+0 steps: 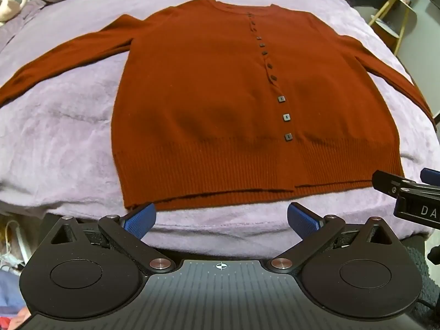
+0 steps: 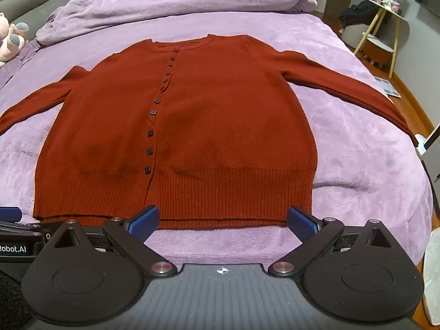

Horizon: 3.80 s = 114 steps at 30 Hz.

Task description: Fold small clothes

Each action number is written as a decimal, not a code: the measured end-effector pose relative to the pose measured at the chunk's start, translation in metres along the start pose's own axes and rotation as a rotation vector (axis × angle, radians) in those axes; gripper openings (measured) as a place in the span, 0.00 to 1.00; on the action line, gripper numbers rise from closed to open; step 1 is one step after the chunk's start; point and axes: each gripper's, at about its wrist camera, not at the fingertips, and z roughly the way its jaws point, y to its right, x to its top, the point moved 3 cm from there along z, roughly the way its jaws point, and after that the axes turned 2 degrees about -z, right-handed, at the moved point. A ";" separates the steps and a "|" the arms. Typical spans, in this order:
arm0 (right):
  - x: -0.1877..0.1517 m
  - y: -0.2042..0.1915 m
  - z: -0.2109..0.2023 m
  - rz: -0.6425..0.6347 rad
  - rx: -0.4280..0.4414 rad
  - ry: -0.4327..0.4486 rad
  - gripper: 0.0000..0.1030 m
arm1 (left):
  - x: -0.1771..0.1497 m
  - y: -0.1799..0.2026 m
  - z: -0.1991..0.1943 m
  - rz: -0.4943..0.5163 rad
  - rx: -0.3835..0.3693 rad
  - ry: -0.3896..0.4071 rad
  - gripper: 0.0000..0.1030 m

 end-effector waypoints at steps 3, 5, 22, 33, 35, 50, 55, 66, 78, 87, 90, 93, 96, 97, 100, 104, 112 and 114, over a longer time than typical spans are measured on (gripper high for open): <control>0.000 0.001 0.001 0.000 0.002 -0.002 0.96 | 0.000 0.000 0.000 -0.002 0.001 -0.003 1.00; 0.000 0.001 0.001 -0.001 0.002 0.000 0.96 | 0.000 0.000 0.000 -0.004 0.000 -0.006 1.00; 0.001 0.000 0.002 -0.007 0.003 0.001 0.96 | 0.000 -0.002 0.003 0.003 0.020 -0.005 1.00; 0.002 -0.002 0.003 -0.022 -0.006 0.005 0.96 | 0.000 -0.003 0.002 -0.006 0.005 0.004 1.00; 0.003 -0.002 0.003 -0.026 -0.006 0.007 0.96 | 0.000 -0.003 0.002 -0.011 -0.001 0.006 1.00; 0.004 -0.004 0.004 -0.024 0.006 0.013 0.96 | 0.003 -0.004 0.001 -0.021 -0.024 0.030 1.00; 0.004 -0.003 0.005 -0.022 0.009 0.012 0.96 | 0.003 -0.004 0.002 -0.017 -0.008 0.010 1.00; 0.005 -0.002 0.006 -0.019 0.021 0.024 0.96 | 0.003 -0.003 0.005 -0.016 -0.004 -0.022 1.00; 0.007 -0.001 0.010 -0.002 0.056 0.044 0.96 | 0.005 -0.003 0.010 -0.016 0.006 -0.019 1.00; 0.008 0.005 0.014 0.019 0.145 0.112 0.96 | 0.009 -0.002 0.019 -0.003 0.012 -0.030 1.00; 0.012 0.015 0.015 0.060 0.245 0.160 0.96 | 0.013 -0.002 0.022 -0.006 0.002 -0.031 1.00; 0.022 0.041 0.016 0.131 0.407 0.257 0.96 | 0.025 0.000 0.023 -0.015 -0.032 0.009 1.00; 0.042 0.088 0.023 0.255 0.368 0.357 0.96 | 0.046 0.000 0.026 -0.047 -0.065 0.098 1.00; 0.049 0.107 0.027 0.307 0.329 0.382 0.96 | 0.054 -0.001 0.028 -0.067 -0.074 0.125 1.00; 0.063 0.180 0.049 0.531 0.230 0.435 0.93 | 0.081 -0.002 0.039 -0.145 -0.108 0.189 1.00; 0.061 0.276 0.086 0.865 0.129 0.453 0.43 | 0.116 0.007 0.066 -0.183 -0.127 0.168 1.00; 0.026 0.368 0.156 1.238 0.035 0.424 0.29 | 0.140 0.019 0.114 -0.129 -0.079 0.153 1.00; 0.022 0.379 0.164 1.297 0.040 0.450 0.27 | 0.139 0.016 0.120 -0.138 -0.069 0.139 1.00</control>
